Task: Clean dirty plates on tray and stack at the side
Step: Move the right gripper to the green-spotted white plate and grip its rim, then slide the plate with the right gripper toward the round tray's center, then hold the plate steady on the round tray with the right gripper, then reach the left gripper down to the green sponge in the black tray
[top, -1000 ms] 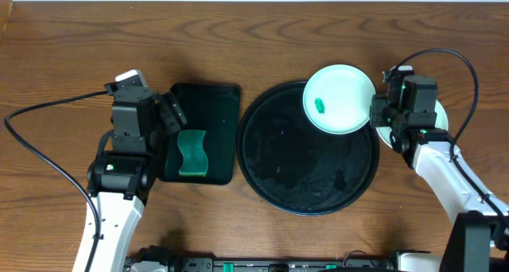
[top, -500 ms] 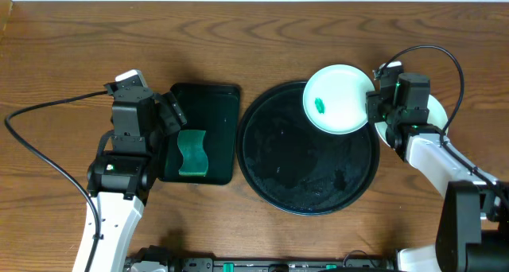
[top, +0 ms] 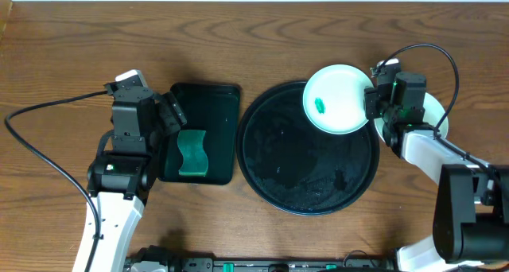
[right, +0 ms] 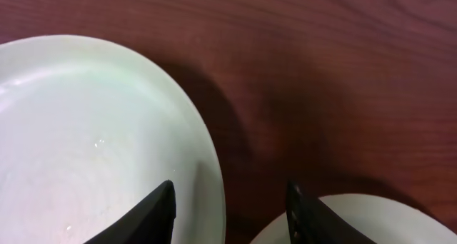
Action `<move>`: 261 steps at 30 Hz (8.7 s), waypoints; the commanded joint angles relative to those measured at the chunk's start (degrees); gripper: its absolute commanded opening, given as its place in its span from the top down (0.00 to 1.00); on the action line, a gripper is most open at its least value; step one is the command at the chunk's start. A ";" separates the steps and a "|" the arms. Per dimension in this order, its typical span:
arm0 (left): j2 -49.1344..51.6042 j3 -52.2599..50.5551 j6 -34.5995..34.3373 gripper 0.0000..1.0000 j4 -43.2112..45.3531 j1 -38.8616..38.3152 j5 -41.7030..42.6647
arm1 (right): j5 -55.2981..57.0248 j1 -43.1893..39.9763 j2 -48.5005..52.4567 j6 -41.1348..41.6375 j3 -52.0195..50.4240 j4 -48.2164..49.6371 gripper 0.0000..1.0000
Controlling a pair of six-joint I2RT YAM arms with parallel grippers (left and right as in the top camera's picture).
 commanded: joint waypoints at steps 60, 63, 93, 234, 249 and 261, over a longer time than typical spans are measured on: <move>-0.02 0.94 0.35 0.18 0.24 0.20 -0.92 | -3.34 0.79 -14.10 38.45 -0.35 -37.42 0.98; -0.02 0.94 0.35 0.18 0.24 0.20 -0.92 | -3.56 0.79 -12.13 38.45 -0.35 -36.28 0.98; -0.02 0.94 0.35 0.18 0.24 0.20 -0.92 | -0.09 9.79 -9.33 38.40 -0.55 -35.39 0.94; -0.02 0.94 0.35 0.18 0.24 0.20 -0.92 | -0.55 8.55 -2.75 25.07 -2.69 -21.92 0.99; -0.02 0.94 0.35 0.18 0.24 0.20 -0.92 | -0.72 8.52 -2.89 25.07 -2.69 -21.88 0.99; -0.02 0.94 0.31 0.18 5.22 0.20 -0.87 | -0.70 8.55 -2.89 25.05 -2.69 -21.97 0.99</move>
